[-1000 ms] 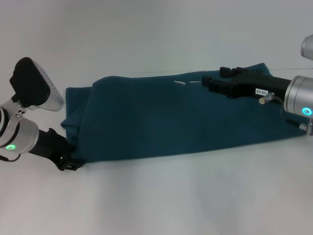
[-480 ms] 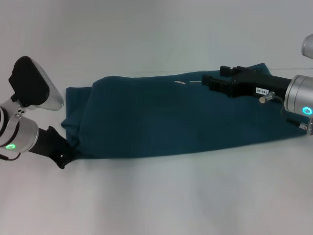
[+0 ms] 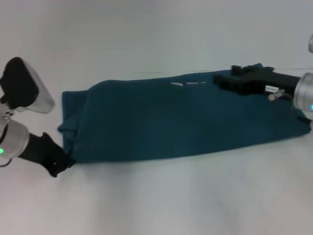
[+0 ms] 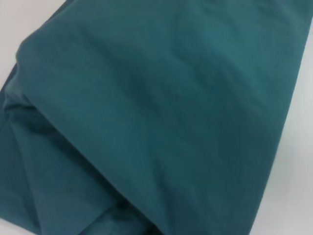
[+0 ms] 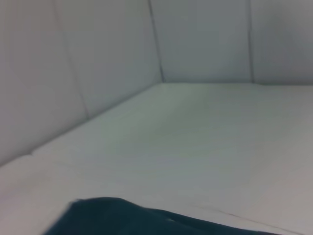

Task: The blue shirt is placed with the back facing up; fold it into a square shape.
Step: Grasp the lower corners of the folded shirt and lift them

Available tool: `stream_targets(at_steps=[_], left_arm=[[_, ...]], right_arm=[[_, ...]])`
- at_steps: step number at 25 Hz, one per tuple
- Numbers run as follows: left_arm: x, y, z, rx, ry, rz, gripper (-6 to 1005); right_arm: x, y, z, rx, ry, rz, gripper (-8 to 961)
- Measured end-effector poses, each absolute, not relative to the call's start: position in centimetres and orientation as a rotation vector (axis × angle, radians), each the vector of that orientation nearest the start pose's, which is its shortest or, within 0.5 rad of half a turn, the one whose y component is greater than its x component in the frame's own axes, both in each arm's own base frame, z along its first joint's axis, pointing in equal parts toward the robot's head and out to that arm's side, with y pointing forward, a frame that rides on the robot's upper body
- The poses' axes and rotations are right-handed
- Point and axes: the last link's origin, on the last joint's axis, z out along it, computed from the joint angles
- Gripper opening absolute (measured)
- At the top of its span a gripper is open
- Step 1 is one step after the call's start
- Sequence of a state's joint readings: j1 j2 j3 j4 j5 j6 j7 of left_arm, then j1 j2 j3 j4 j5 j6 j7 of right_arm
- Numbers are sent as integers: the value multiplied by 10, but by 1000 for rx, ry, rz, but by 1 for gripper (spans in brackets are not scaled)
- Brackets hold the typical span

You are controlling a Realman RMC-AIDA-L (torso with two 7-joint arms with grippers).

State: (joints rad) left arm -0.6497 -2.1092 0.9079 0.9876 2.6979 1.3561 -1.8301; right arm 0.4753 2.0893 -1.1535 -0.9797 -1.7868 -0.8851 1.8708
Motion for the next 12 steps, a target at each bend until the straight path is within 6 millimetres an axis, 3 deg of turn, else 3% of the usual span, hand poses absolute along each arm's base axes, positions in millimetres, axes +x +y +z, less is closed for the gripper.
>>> stream_targets(at_steps=[5, 12], left_arm=[[-268, 362, 25, -2694, -604, 421, 44], [-270, 336, 32, -2733, -586, 433, 44]], right_arm=[[218, 407, 38, -2222, 802, 446, 680], [217, 398, 56, -2161, 889, 451, 680]])
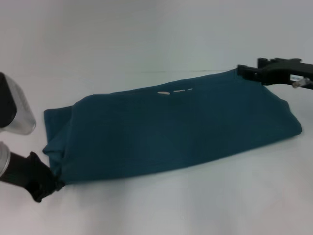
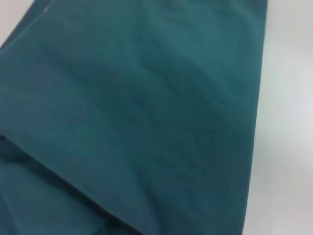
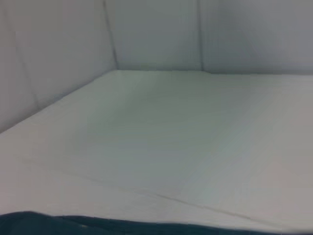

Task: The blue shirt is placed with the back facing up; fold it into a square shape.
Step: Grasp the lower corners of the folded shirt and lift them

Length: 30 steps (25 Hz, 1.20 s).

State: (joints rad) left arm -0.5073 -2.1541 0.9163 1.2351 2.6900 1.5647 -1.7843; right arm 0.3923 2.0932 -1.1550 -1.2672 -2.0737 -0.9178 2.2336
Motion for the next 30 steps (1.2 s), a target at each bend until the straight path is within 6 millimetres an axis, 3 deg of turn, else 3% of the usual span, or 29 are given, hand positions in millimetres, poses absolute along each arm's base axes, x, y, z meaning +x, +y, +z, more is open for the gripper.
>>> stream_targets(at_steps=[6, 11, 21, 30], left_arm=[[-277, 325, 34, -2726, -596, 440, 43], [-278, 326, 34, -2719, -583, 440, 43], [-276, 329, 30, -2724, -548, 447, 44], [-277, 330, 26, -2730, -543, 452, 44]], right_arm=[[218, 381, 65, -2057, 1075, 218, 679], [231, 369, 70, -1944, 1225, 14, 679], [271, 371, 61, -1852, 1341, -22, 677], [286, 385, 63, -1832, 1347, -14, 676]])
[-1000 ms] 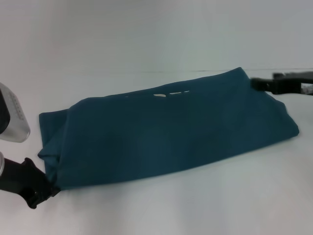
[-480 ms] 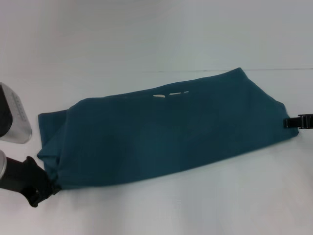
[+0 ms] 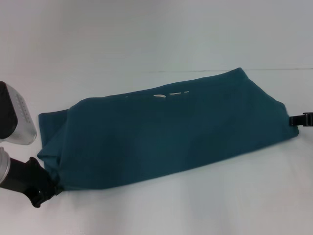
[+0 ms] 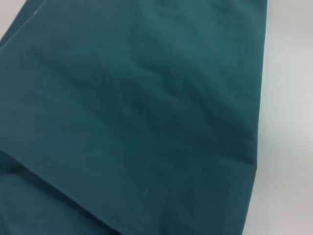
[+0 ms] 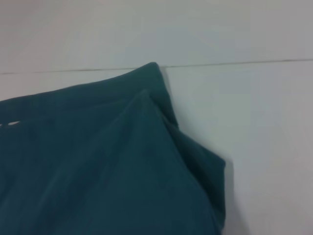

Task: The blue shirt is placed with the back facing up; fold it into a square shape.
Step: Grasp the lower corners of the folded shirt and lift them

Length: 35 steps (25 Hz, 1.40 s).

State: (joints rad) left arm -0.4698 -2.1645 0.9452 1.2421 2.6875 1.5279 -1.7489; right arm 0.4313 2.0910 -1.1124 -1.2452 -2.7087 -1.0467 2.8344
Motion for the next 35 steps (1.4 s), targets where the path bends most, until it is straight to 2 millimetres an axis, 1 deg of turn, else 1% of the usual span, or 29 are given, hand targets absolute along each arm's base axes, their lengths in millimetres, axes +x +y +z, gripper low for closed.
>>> stream_targets(at_steps=[5, 12, 21, 23, 29, 35], left_arm=[[-278, 330, 25, -2730, -548, 452, 43], [-278, 330, 25, -2731, -547, 452, 43], [-277, 330, 24, -2736, -533, 458, 43], [-277, 331, 23, -2738, -529, 462, 44], [-278, 330, 20, -2745, -526, 473, 44], [-278, 330, 20, -2747, -526, 473, 44]], right_arm=[[294, 394, 57, -1844, 1360, -6, 675], [295, 401, 48, -1884, 1374, 33, 673], [298, 401, 39, -1902, 1389, 24, 568], [299, 401, 39, -1900, 1390, 24, 545], [303, 400, 36, -1890, 1399, 19, 516], [308, 402, 37, -1877, 1395, 11, 445]])
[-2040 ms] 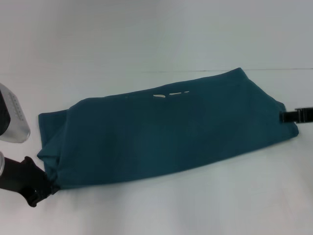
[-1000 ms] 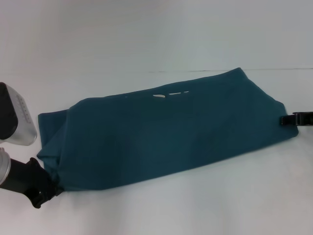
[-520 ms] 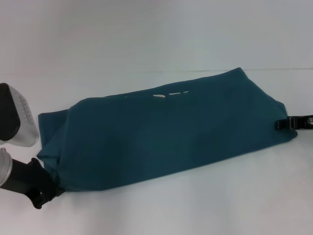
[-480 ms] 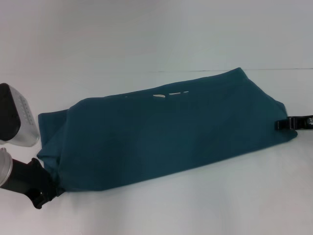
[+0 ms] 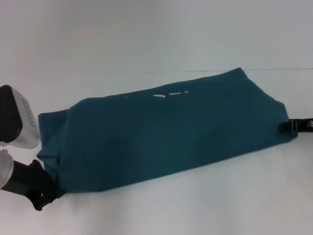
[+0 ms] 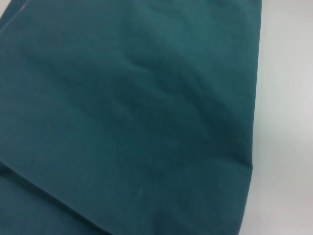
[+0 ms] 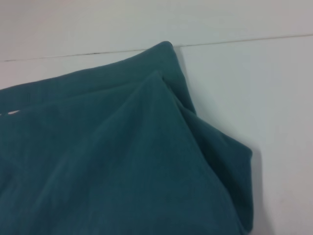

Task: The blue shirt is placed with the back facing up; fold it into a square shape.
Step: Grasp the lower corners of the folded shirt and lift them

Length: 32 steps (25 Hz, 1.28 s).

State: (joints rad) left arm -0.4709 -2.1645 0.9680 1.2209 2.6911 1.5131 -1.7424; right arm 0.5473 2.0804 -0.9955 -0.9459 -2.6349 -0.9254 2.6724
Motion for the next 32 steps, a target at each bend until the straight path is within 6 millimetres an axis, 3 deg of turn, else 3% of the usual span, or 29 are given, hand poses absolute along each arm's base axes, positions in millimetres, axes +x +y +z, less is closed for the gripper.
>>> stream_targets(at_steps=[7, 20, 23, 32], left_arm=[[-278, 329, 20, -2746, -529, 468, 43], [-280, 328, 20, -2749, -536, 478, 44], [-280, 327, 20, -2754, -534, 481, 44], [-287, 316, 20, -2774, -532, 480, 44]], right_arm=[[310, 403, 37, -1879, 1390, 0, 388], [302, 399, 35, -1931, 1327, -16, 115], [299, 391, 34, -1937, 1320, -24, 20], [284, 346, 31, -1925, 1275, -18, 20]])
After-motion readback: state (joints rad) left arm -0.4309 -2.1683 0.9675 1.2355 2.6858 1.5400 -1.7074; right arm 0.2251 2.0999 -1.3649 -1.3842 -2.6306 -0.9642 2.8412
